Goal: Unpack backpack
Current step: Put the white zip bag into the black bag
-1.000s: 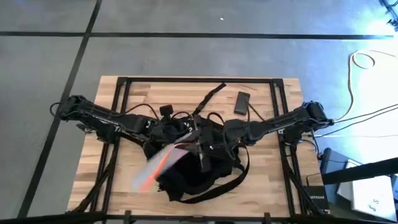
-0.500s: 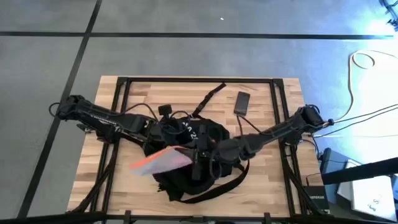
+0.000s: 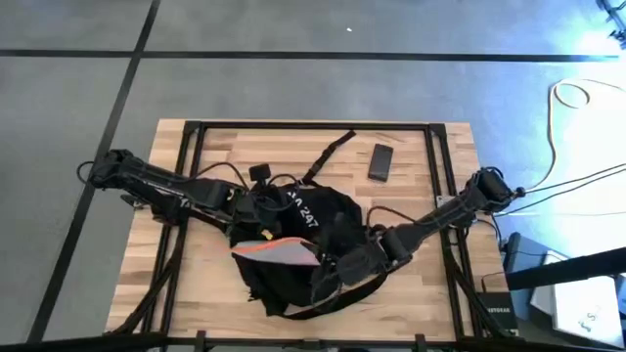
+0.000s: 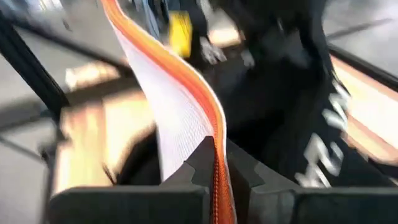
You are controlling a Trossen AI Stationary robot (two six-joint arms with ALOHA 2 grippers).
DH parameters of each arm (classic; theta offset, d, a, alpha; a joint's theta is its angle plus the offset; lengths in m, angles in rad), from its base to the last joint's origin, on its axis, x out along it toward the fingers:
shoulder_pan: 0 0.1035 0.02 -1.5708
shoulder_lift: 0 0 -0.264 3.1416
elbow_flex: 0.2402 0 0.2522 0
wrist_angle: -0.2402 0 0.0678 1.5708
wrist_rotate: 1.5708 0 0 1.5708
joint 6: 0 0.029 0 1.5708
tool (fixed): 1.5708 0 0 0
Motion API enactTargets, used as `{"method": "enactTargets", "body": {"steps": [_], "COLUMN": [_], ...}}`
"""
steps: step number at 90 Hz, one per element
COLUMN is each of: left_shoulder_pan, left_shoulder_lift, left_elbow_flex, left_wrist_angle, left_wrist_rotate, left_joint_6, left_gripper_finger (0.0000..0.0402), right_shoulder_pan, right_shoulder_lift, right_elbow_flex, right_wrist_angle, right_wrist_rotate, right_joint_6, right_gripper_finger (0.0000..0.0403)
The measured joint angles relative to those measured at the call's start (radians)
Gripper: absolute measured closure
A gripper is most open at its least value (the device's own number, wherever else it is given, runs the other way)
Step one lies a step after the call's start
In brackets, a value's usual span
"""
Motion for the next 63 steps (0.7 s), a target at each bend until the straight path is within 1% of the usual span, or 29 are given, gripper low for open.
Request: {"method": "enactTargets", "body": {"steps": [4, 9, 13, 30, 37, 46, 63], "left_shoulder_pan": [0.000, 0.000, 0.000, 0.000, -0.003, -0.003, -0.003], "left_shoulder_lift": [0.000, 0.000, 0.000, -0.026, -0.049, -0.074, -0.093], "left_elbow_flex": [0.000, 0.000, 0.000, 0.000, 0.000, 0.000, 0.000], "left_wrist_angle": [0.000, 0.001, 0.001, -0.004, -0.007, -0.009, -0.011], "left_wrist_rotate": [0.000, 0.000, 0.000, 0.001, 0.003, 0.005, 0.024], "left_joint_6": [0.000, 0.000, 0.000, -0.006, -0.007, -0.012, -0.027], "left_gripper_finger": [0.0401, 0.0401, 0.0401, 0.0401, 0.0401, 0.0401, 0.0401], "right_shoulder_pan": [-0.001, -0.006, -0.013, -0.010, -0.011, -0.011, -0.009], "right_shoulder_lift": [-0.002, -0.002, -0.001, -0.007, -0.007, -0.007, -0.007], "right_elbow_flex": [0.001, 0.001, 0.000, 0.000, 0.000, 0.000, 0.007], "right_wrist_angle": [-0.093, -0.207, -0.266, -0.340, -0.389, -0.429, -0.423], "right_wrist_rotate": [0.013, 0.048, 0.070, 0.149, 0.198, 0.282, 0.456], "right_joint_6": [0.034, 0.119, 0.178, 0.243, 0.279, 0.326, 0.330], "right_gripper_finger": [0.0403, 0.0403, 0.0403, 0.0403, 0.0403, 0.0403, 0.0403]}}
